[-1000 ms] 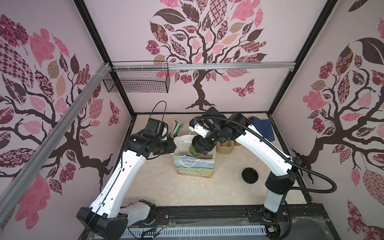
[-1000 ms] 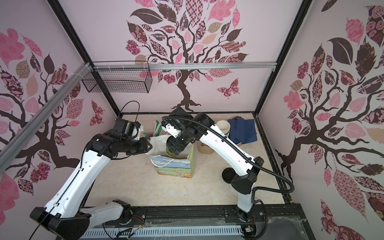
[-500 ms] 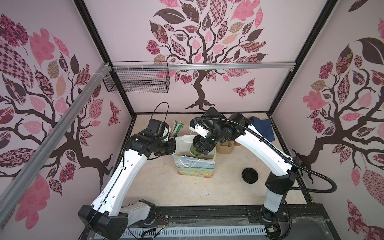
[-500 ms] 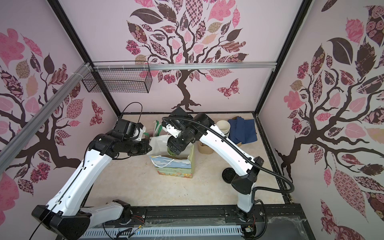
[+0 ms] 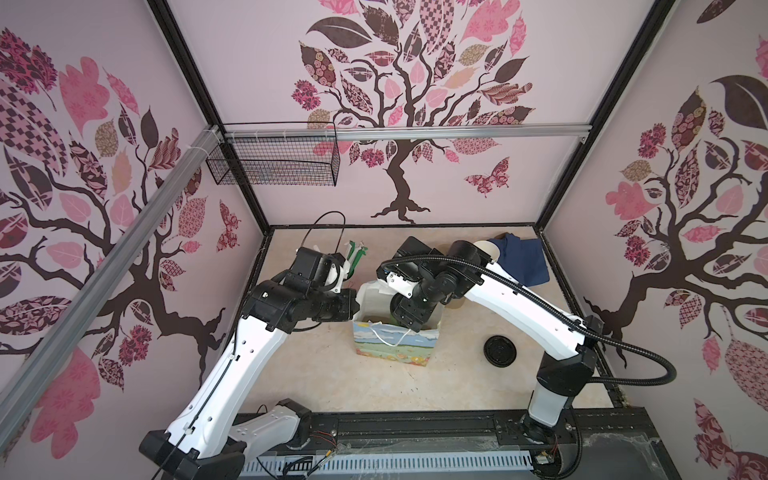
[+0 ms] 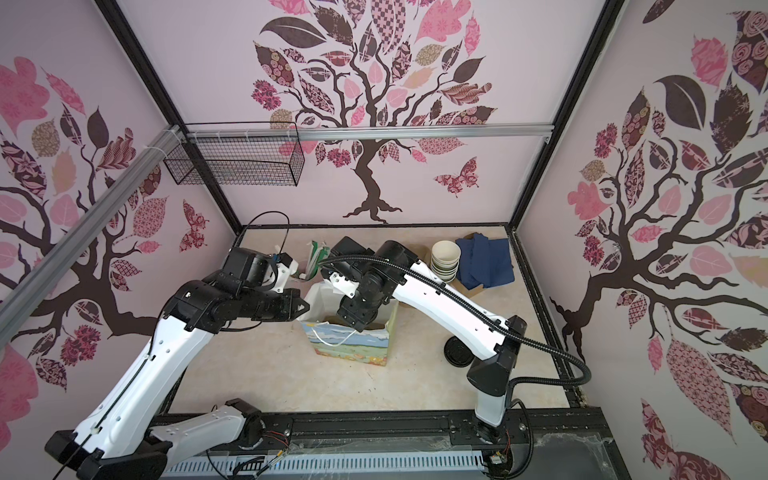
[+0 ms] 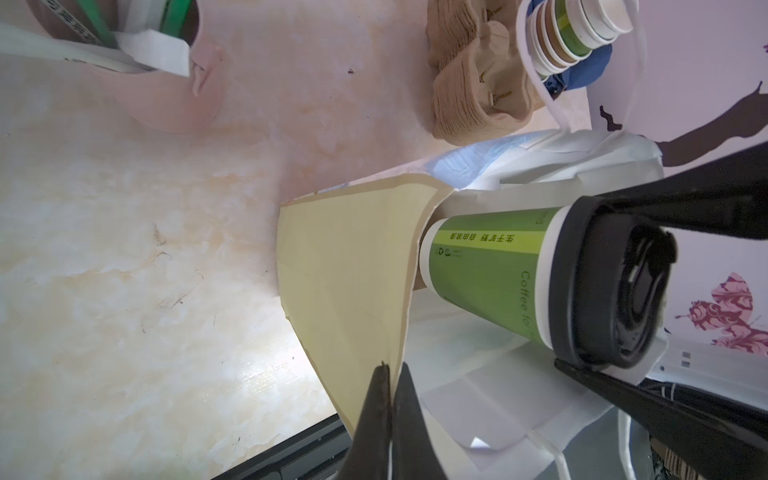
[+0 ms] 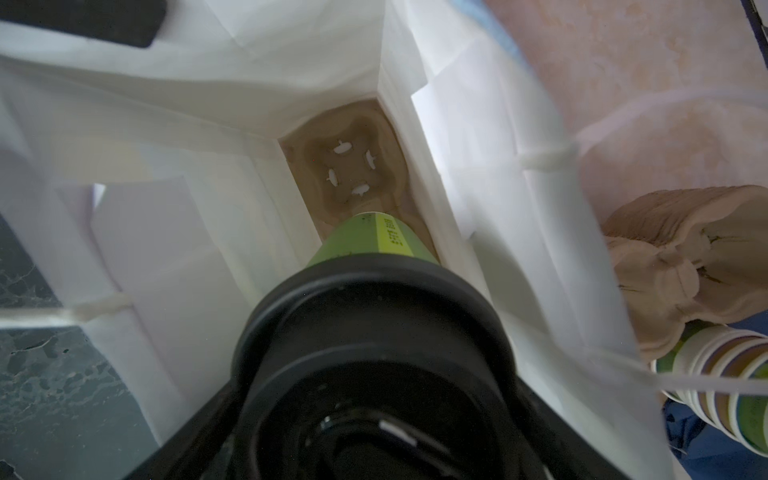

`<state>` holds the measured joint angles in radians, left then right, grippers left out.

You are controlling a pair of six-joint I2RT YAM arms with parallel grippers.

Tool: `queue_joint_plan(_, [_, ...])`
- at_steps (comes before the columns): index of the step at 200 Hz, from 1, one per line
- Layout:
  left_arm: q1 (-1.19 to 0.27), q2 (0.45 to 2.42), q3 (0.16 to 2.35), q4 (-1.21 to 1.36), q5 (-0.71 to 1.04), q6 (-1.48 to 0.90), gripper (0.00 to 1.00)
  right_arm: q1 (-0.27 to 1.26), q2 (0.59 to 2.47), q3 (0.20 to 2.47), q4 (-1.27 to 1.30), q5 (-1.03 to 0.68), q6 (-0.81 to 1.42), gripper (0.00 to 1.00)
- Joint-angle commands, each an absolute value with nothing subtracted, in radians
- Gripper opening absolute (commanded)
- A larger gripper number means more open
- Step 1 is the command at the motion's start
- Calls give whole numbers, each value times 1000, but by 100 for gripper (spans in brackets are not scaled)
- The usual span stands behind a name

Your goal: Pack the takeout coffee

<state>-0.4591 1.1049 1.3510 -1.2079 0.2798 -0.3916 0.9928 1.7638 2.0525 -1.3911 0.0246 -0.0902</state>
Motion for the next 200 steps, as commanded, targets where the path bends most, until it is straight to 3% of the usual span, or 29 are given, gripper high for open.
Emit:
queue_joint_plan(1, [-465,1076,1306,-1221,319,-385,0,1009,1688,2023,-1449,43,-74,80])
queue_joint_plan(58, [-480,1022,1271,-1226,400,-379,0,1053,1647,1961,-1433,33,-143,78])
queue_joint_plan(200, [-480,1008,1248,-1205,348,-452,0,1075,1687,1779,-1336,4,-235,79])
